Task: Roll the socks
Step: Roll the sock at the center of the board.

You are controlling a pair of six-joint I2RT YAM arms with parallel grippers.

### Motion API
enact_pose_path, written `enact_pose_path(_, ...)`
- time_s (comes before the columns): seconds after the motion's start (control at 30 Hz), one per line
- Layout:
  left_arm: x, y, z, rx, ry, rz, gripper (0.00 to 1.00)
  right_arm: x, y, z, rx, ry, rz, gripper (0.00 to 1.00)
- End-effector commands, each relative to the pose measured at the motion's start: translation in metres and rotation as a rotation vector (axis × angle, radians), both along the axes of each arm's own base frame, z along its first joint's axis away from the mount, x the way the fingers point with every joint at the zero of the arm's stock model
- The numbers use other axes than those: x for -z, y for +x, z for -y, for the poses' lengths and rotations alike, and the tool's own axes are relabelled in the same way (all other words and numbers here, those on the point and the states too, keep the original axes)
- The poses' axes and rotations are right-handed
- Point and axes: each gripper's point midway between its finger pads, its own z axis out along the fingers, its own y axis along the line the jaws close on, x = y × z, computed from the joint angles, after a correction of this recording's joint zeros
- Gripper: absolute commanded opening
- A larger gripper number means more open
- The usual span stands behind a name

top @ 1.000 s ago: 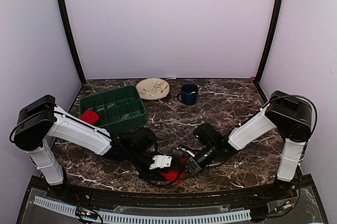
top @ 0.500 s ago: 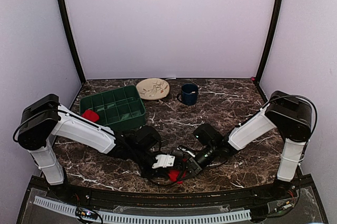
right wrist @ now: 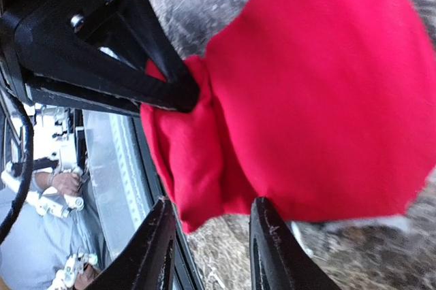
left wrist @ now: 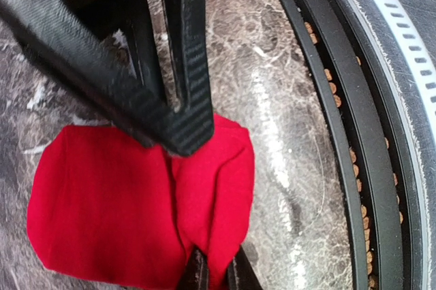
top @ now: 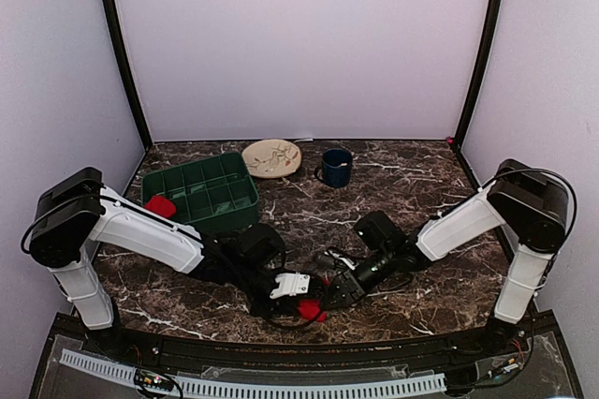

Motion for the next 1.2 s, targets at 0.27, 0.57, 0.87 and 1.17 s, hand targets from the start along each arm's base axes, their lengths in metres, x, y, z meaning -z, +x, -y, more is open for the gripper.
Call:
enact_pose_path(0.27, 0.016, 0.008, -0.031, -0.136, 0.155, -0.141, 0.0, -0.005, 0.027, 0.02, 0.106, -0.066, 0.24, 0.37)
enact_pose_path(0.57, 0.006, 0.013, -0.029, -0.181, 0.136, -0.313, 0.0, -0.014, 0.047, 0.042, 0.228, -0.12, 0.447, 0.36)
enact_pose_path(0.87, 0.011, 0.009, -0.03, -0.182, 0.175, -0.55, 0.0, -0.028, 0.035, 0.036, 0.189, -0.164, 0.741, 0.36)
enact_pose_path(1.17, 0.006, 0.006, -0.026, -0.159, 0.177, -0.665, 0.0, -0.037, 0.013, 0.018, 0.076, -0.178, 0.927, 0.39)
